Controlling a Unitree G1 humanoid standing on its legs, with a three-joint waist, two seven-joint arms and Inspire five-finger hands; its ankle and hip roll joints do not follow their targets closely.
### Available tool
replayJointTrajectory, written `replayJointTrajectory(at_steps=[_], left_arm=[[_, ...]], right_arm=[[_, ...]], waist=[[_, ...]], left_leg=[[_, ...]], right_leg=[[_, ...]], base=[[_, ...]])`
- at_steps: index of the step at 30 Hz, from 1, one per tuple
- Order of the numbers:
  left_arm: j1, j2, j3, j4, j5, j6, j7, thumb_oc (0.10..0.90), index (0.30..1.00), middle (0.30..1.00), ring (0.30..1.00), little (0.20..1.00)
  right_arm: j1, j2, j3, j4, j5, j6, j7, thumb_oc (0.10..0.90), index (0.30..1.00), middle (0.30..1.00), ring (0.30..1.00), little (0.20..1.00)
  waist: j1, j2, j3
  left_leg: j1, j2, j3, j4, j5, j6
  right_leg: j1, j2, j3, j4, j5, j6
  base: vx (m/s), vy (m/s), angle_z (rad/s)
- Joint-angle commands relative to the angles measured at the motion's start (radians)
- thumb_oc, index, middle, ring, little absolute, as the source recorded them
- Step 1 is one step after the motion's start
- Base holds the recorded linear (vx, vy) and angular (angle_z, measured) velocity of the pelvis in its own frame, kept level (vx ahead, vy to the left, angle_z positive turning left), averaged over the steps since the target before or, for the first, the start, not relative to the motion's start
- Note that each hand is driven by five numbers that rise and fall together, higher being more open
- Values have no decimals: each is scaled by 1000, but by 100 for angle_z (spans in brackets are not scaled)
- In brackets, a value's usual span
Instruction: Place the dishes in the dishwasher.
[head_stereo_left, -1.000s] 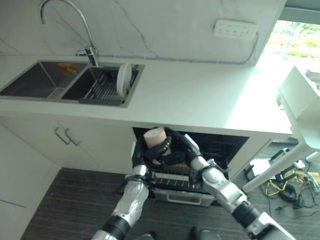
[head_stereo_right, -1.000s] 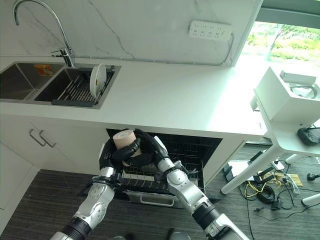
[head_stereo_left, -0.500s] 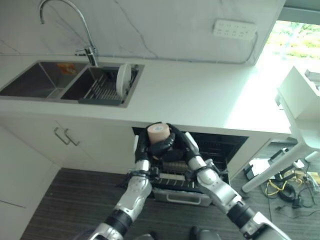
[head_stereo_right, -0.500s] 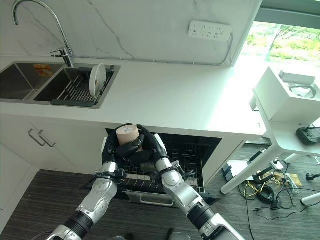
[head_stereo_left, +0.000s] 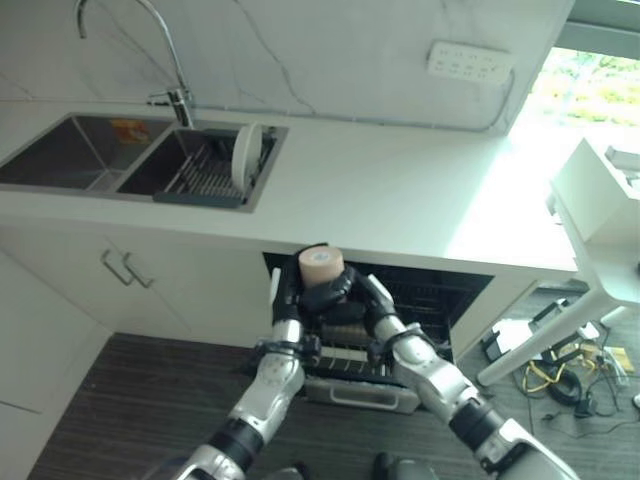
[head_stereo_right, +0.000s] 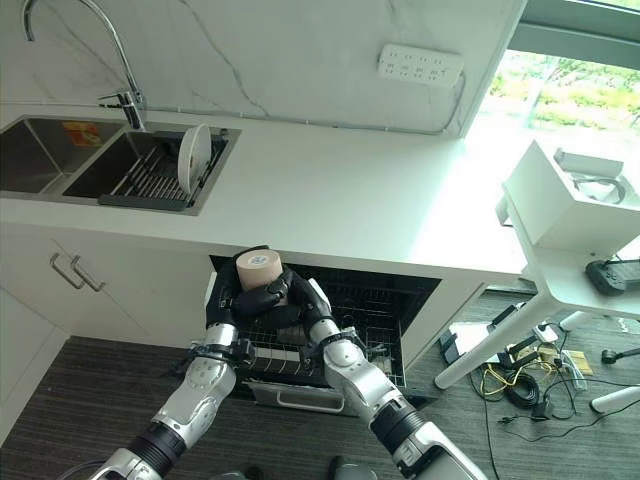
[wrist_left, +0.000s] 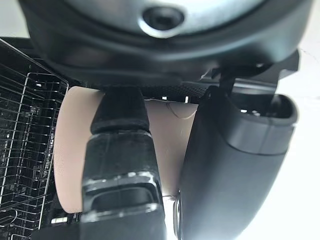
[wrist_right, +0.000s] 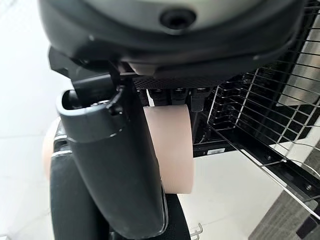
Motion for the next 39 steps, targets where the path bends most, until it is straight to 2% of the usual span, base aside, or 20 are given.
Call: replayJointTrajectory(at_steps=[1,6,16,17,18,20,22,24,26,28,34,39], left_arm=[[-242,-85,-147,-134,151,-230,-64,400,300,300,300,300],[-268,-75,-169,-139,228,-254,-54,400,300,300,300,300],[-265,-83,-175,-145,156,-222,-43,400,300,300,300,300],[-261,-84,-175,-140,156,-219,-45,469,404,404,404,404],[-255,-86,-177,-133,136,-210,-67,800,900,900,900,900],[-240,-90,-181,-124,74,-186,-143,800,900,900,900,900],[-232,-91,-188,-122,58,-169,-176,800,900,900,900,900],[-220,-85,-192,-124,30,-126,-214,800,900,900,900,900],[-168,-52,-172,-124,-33,-60,-251,800,900,900,900,900],[-108,-23,-140,-145,-58,-45,-306,800,900,900,900,900],[53,44,-74,-220,-207,31,-599,800,900,900,900,900],[102,103,2,-233,-279,104,-729,800,900,900,900,900]], right_arm=[[-126,70,37,78,-27,-27,14,400,300,300,300,300],[-136,70,41,82,-29,-34,-9,400,300,300,300,300],[-150,57,19,31,-56,-106,-83,400,300,300,300,300],[-150,56,13,20,-53,-119,-106,400,300,300,300,300],[-151,53,1,3,-53,-137,-140,400,300,300,300,300],[-172,33,-46,-33,-46,-172,-208,400,300,300,300,300],[-193,13,-90,-51,-42,-197,-247,400,300,300,300,300],[-218,-13,-148,-77,-44,-223,-291,400,300,300,300,300],[-215,-78,-254,-159,-53,-255,-362,400,300,300,300,300],[-172,-114,-305,-226,-63,-261,-375,400,300,300,300,300],[-12,-177,-373,-339,-80,-248,-308,400,300,300,300,300],[60,-203,-376,-334,-58,-250,-215,400,300,300,300,300]], waist=[[7,6,-38],[4,7,-39],[-1,10,-35],[-2,11,-35],[-3,11,-35],[-5,12,-33],[-7,13,-32],[-9,15,-32],[-13,23,-27],[-16,27,-21],[-23,45,-9],[-22,60,-15]], left_leg=[[2,42,-66,18,-90,-35],[3,42,-66,18,-90,-36],[2,41,-70,18,-89,-35],[2,41,-71,18,-89,-35],[2,42,-71,18,-89,-35],[1,43,-70,18,-89,-34],[1,44,-69,18,-89,-33],[1,44,-67,18,-90,-32],[0,43,-62,18,-92,-27],[0,41,-57,18,-93,-23],[2,41,-38,18,-90,-18],[-2,40,-33,18,-85,-19]], right_leg=[[63,-55,7,-21,-55,106],[63,-55,9,-21,-55,106],[63,-53,12,-21,-55,106],[63,-52,13,-21,-55,106],[63,-52,13,-21,-55,106],[63,-52,12,-21,-55,106],[63,-53,12,-21,-53,105],[63,-53,10,-21,-53,106],[62,-55,10,-21,-54,105],[61,-56,11,-21,-54,105],[57,-60,16,-21,-50,109],[55,-64,14,-21,-52,112]], base=[[0,0,0],[0,0,0],[0,0,0],[0,0,0],[0,0,0],[0,0,0],[7,1,3],[16,10,7],[11,31,4],[0,17,1],[-1,32,-5],[17,29,-4]])
